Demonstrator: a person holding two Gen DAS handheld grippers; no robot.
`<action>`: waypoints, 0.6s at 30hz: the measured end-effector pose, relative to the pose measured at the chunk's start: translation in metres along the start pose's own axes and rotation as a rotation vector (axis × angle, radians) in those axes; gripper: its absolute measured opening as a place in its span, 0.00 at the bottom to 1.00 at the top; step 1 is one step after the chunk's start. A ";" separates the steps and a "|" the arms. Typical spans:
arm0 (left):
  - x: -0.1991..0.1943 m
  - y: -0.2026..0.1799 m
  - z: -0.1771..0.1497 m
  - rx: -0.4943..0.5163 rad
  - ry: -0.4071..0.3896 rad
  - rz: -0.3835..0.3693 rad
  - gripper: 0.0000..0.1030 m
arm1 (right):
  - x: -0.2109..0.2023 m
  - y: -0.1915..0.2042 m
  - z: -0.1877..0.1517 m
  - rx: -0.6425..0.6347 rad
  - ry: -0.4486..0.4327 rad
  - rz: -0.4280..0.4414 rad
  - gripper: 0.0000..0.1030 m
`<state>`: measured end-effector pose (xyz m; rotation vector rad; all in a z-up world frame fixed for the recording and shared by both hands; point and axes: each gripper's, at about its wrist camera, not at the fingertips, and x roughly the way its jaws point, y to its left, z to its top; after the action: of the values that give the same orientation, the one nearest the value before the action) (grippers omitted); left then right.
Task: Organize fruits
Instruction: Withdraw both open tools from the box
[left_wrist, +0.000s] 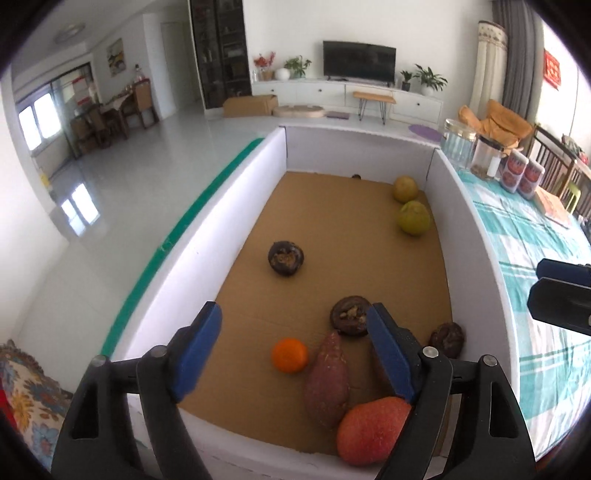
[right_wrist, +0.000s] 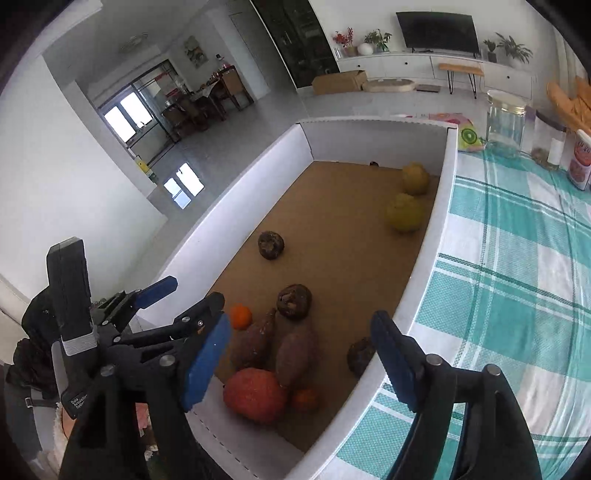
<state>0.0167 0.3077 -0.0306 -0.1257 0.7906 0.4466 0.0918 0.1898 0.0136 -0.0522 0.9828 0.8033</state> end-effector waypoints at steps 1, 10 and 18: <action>-0.008 -0.002 0.000 -0.005 -0.028 0.031 0.85 | -0.008 0.002 -0.002 -0.010 -0.017 -0.023 0.99; -0.035 -0.007 0.002 0.013 -0.010 0.180 0.86 | -0.036 0.015 -0.034 -0.046 0.003 -0.176 0.99; -0.032 0.018 -0.007 -0.114 0.054 0.037 0.86 | -0.032 0.023 -0.041 -0.062 0.029 -0.201 0.99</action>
<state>-0.0157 0.3109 -0.0118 -0.2299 0.8216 0.5253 0.0387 0.1721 0.0208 -0.2133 0.9629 0.6500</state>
